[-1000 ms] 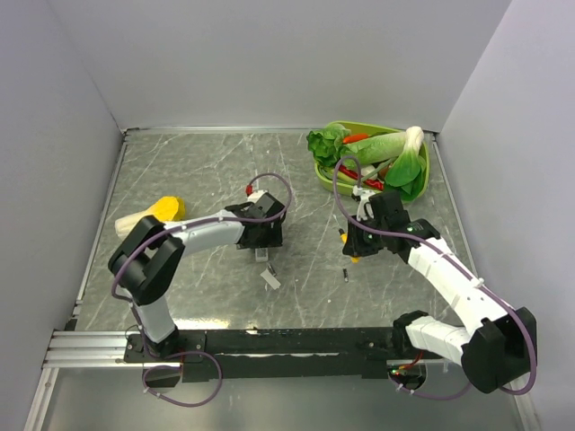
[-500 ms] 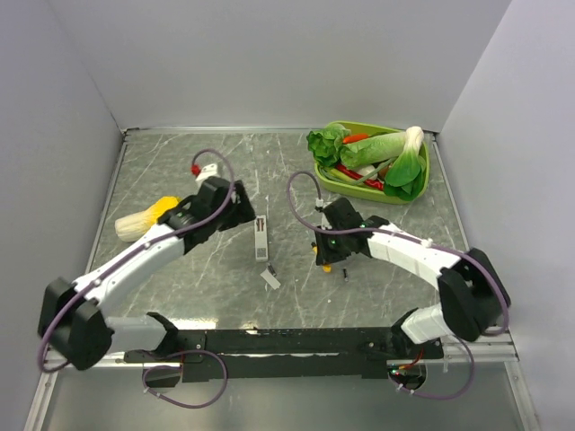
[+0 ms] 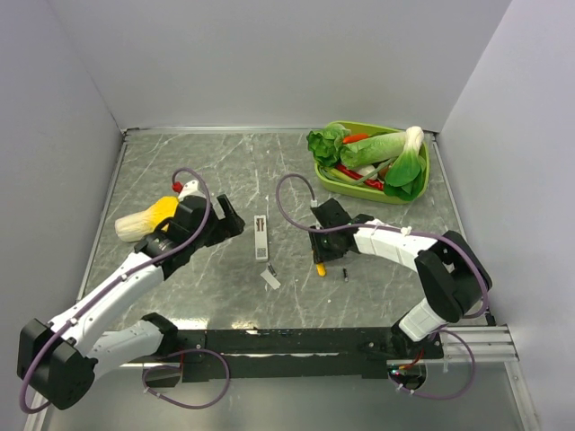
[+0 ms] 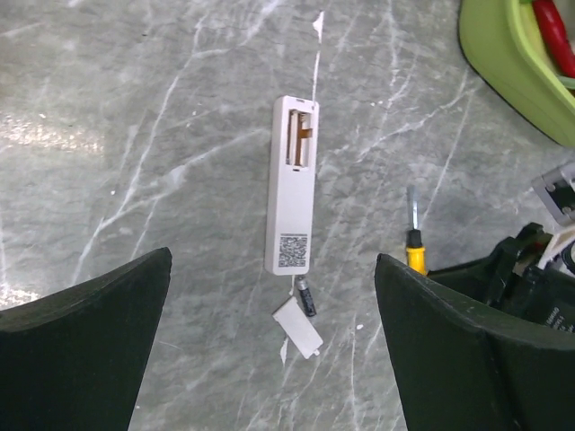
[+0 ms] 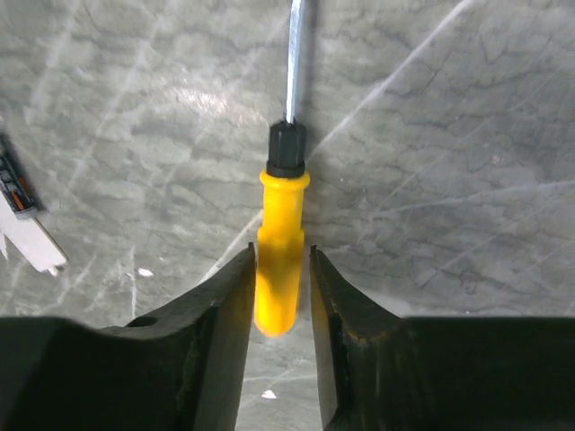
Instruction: Unload the batteries from the remote control
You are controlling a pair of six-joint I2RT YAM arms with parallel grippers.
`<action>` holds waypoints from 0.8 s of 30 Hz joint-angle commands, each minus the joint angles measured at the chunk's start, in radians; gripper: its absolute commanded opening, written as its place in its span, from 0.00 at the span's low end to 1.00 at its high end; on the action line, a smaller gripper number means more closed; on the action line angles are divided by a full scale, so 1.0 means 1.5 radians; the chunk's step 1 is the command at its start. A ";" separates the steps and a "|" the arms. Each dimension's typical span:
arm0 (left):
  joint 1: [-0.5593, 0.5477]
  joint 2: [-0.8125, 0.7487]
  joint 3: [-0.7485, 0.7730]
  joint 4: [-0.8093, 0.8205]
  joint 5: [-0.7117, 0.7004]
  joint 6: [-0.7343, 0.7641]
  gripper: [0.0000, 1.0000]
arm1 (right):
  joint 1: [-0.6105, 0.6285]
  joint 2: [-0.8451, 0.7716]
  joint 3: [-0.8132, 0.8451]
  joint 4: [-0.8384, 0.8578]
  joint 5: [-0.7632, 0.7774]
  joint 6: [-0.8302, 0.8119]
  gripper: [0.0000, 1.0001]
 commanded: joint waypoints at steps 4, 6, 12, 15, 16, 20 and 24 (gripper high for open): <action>0.001 -0.027 0.012 0.033 0.063 0.026 0.99 | 0.006 -0.017 0.053 -0.006 0.033 -0.004 0.45; 0.001 -0.039 0.014 0.044 0.090 0.045 0.99 | 0.007 -0.034 0.063 -0.028 0.036 -0.006 0.46; 0.001 -0.063 0.013 0.115 0.201 0.076 0.99 | 0.013 -0.182 0.091 -0.096 0.025 -0.019 0.73; 0.001 -0.100 -0.025 0.182 0.285 0.090 0.99 | 0.013 -0.290 0.065 -0.097 0.011 -0.020 1.00; 0.001 -0.113 -0.053 0.233 0.300 0.090 0.99 | 0.013 -0.343 0.044 -0.094 0.006 -0.020 1.00; 0.000 -0.180 -0.103 0.309 0.364 0.096 0.99 | 0.013 -0.468 -0.007 -0.076 0.011 0.003 1.00; -0.002 -0.194 -0.107 0.298 0.366 0.100 0.99 | 0.013 -0.571 -0.044 -0.068 0.038 0.033 1.00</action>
